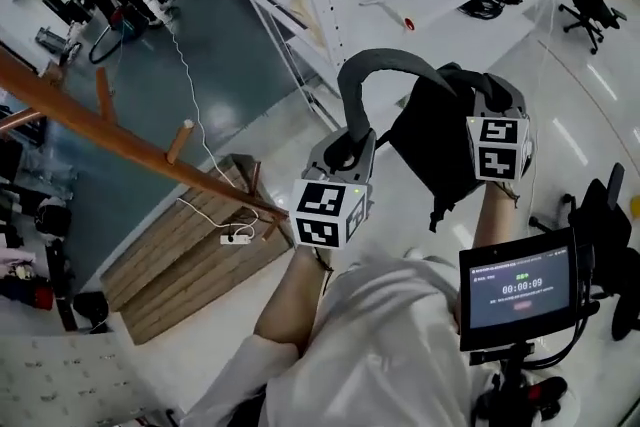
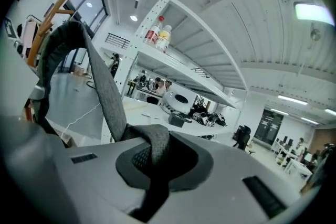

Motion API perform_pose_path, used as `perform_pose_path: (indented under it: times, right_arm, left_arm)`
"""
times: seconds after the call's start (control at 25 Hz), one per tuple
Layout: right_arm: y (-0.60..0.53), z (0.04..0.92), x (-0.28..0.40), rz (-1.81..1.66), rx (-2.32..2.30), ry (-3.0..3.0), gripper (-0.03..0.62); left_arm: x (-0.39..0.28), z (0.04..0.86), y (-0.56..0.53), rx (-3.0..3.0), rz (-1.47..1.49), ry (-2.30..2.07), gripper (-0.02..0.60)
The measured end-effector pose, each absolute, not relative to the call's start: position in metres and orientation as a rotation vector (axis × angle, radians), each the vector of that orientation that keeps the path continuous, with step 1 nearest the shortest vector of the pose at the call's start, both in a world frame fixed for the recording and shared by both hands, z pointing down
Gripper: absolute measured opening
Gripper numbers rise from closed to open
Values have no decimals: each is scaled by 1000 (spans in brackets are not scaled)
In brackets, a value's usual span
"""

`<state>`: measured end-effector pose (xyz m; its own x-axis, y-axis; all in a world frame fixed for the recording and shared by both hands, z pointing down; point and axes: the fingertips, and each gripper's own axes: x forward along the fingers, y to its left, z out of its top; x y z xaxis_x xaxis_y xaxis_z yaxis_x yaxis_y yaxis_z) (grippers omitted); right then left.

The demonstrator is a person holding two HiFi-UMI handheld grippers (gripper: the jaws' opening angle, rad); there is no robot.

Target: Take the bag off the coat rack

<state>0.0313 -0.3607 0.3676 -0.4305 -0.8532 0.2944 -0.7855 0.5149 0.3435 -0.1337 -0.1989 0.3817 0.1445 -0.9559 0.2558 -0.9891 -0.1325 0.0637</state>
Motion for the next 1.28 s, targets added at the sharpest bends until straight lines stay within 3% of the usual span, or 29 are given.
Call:
perform_pose_path:
  times: [0.48, 1.0, 1.28]
  right_arm:
    - [-354, 379, 166, -136, 1604, -2130, 18]
    - [-347, 389, 235, -55, 1770, -2006, 18]
    - [-346, 393, 236, -67, 1758, -1978, 18]
  left_arm:
    - [-56, 464, -198, 2403, 506, -1543, 105]
    - [-23, 528, -175, 2606, 1036, -1273, 227]
    - [-20, 522, -177, 2641, 921, -1246, 261]
